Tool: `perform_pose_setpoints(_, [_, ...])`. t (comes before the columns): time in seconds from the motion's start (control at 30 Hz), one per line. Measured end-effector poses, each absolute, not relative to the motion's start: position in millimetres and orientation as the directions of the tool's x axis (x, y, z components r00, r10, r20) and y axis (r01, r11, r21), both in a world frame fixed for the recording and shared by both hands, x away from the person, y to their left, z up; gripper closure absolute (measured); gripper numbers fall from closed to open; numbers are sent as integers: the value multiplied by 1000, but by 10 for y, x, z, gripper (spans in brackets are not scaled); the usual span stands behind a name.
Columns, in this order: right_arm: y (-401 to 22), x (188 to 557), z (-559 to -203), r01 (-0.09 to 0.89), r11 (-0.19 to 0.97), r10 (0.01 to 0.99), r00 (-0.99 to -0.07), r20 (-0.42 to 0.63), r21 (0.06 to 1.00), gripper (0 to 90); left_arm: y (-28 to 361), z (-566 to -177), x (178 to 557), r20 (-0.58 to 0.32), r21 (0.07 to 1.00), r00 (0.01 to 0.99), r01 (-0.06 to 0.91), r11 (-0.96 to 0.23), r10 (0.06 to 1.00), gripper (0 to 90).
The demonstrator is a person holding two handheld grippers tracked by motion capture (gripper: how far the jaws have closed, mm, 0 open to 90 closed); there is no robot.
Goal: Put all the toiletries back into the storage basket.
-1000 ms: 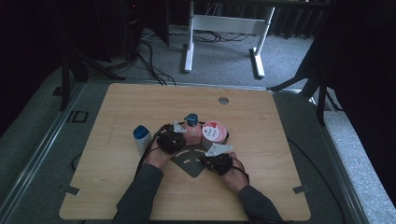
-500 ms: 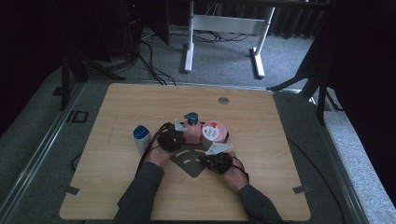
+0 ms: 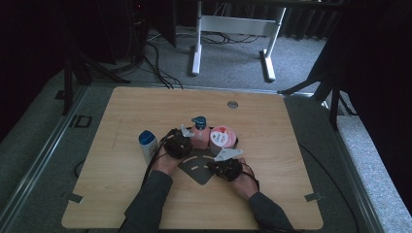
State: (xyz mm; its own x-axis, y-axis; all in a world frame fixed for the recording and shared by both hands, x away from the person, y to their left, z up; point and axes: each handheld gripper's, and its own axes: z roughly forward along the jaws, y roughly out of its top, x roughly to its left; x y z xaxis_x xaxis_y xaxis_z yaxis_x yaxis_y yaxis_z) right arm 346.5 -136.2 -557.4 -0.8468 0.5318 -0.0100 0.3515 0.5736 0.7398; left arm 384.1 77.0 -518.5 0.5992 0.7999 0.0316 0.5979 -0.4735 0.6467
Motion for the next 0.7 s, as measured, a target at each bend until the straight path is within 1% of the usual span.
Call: perform_pose_setpoints(0.7, [-1376, 3478, -5573, 359, 570, 528, -849, 4, 739, 900, 762, -5186, 3991, 19, 656, 591, 601, -456, 806, 820])
